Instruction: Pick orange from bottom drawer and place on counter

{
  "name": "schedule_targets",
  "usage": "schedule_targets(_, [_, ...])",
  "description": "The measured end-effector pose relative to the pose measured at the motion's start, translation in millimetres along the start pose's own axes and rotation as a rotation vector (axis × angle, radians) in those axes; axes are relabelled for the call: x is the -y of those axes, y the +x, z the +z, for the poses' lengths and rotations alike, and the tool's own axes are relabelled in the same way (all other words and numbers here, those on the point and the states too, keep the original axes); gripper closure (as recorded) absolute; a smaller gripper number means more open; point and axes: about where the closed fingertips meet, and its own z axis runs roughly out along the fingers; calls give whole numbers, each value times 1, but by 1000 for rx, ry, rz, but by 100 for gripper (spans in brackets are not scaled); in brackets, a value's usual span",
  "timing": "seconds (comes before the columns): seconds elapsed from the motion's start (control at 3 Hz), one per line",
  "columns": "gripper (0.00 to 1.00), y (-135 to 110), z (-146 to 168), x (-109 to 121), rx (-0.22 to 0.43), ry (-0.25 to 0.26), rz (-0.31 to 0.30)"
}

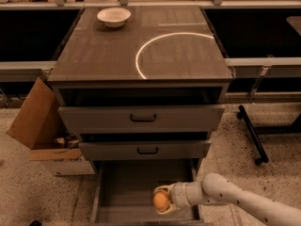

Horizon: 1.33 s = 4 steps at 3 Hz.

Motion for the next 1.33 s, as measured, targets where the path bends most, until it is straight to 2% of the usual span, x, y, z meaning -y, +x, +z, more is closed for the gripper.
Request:
schedule_targets(0.33, [100,-45,-28,11,49,30,-68])
schedule_targets(0.67, [100,-102,-70,25,77,70,-151])
schedule_targets(1.0, [100,-156,-110,40,50,118,-252])
schedule_targets(1.33, [100,-151,-104,38,56,110,-242])
